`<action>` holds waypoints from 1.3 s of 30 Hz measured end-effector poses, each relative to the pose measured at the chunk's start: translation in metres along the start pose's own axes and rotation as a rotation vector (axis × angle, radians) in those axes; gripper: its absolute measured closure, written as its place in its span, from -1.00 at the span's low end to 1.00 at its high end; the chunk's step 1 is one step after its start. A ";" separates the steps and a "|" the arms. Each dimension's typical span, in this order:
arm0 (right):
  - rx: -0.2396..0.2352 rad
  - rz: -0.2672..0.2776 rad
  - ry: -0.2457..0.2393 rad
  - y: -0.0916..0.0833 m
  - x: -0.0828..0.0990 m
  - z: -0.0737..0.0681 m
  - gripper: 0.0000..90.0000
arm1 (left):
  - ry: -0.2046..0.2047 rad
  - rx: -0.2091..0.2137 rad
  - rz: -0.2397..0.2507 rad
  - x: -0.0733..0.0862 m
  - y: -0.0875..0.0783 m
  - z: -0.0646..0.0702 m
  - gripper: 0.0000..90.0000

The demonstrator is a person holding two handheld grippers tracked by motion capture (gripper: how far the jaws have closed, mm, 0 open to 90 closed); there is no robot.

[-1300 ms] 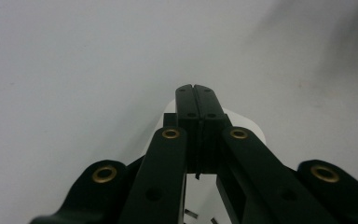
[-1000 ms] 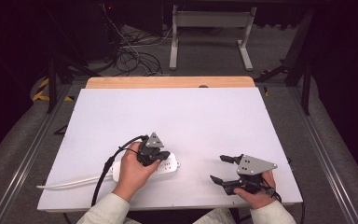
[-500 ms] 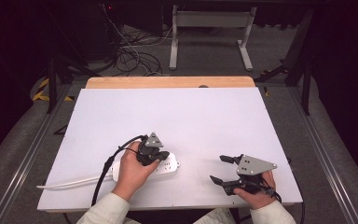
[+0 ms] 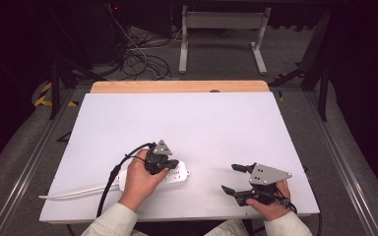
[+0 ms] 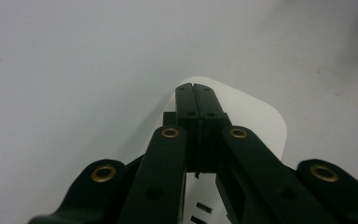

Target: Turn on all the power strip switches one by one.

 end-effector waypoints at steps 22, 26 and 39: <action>0.005 0.006 0.008 -0.001 0.001 0.002 -0.43 | 0.046 0.014 0.131 -0.023 -0.036 0.011 1.00; 0.008 0.007 0.010 -0.002 0.000 0.002 -0.43 | 0.055 0.010 0.134 -0.024 -0.038 0.012 1.00; 0.014 0.012 0.012 -0.003 0.000 0.003 -0.44 | 0.058 0.030 0.221 -0.028 -0.075 0.011 0.70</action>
Point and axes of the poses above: each handheld gripper's, and its own axes: y roughly forward along the jaws, x roughly out of its underside, z roughly to its right, the point moved 6 cm from there along y, roughly forward along the jaws, and after that the axes turned 4 degrees about z, right-handed, at the moved point
